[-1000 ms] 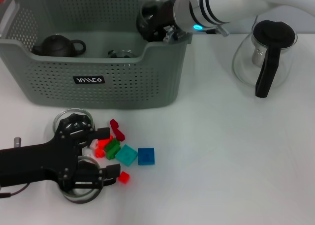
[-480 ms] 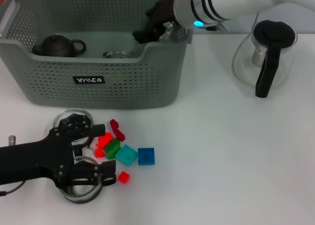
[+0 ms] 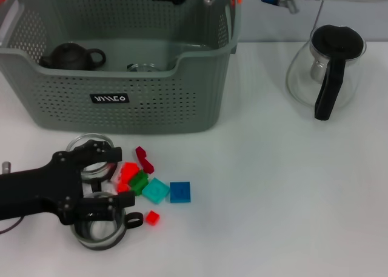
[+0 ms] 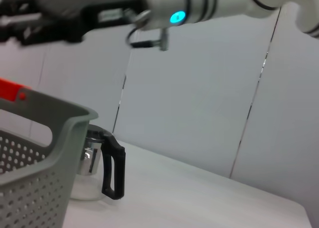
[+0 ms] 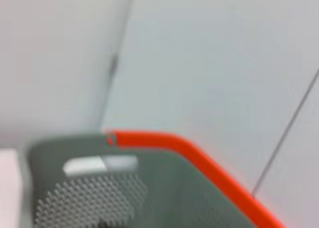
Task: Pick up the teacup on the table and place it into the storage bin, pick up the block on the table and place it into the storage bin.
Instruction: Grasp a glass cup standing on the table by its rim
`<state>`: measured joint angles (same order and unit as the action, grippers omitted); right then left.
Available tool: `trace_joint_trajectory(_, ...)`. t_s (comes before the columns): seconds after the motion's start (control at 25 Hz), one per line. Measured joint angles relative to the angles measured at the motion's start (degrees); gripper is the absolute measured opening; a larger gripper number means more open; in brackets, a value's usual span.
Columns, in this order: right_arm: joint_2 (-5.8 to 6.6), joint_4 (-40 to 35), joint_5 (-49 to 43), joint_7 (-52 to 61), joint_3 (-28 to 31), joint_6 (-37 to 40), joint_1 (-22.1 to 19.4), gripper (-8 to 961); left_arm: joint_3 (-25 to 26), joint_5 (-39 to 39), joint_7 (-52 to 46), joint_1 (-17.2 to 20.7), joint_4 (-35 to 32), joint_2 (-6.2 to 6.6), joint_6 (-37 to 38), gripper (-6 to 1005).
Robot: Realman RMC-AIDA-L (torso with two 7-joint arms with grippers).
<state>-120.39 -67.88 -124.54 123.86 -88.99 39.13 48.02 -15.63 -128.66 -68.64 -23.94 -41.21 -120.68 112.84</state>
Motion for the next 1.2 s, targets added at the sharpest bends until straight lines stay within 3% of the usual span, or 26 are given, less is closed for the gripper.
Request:
trace_joint_trajectory(0.24,0.20,-10.4,13.5,-8.3,0.4,7.3,-10.5,639,0.3,-0.2,-0.1,-0.2,-1.7,0.41,1.7,935)
trace_joint_trajectory(0.56,0.26,-7.5,30.4,-18.8,5.5,25.5,-17.7,767,-3.9,-0.8,-2.5,1.6,-10.7,0.50,3.4,935)
trace_joint_trajectory(0.88,0.14,2.9,31.8,-26.5,5.7,33.2,-17.5,920,-14.6,-6.1,-4.9,2.9,-20.4,-0.19,3.9,935)
trace_joint_trajectory(1.04,-0.09,6.9,32.6,-27.6,5.2,33.3,-16.3,923,-21.2,-8.9,-8.3,3.1,-25.6,-0.53,3.8,935)
trace_joint_trajectory(1.2,-0.11,9.0,33.7,-29.0,4.3,33.8,-15.5,926,-23.8,-10.9,-9.5,2.8,-29.5,-1.13,3.4,935)
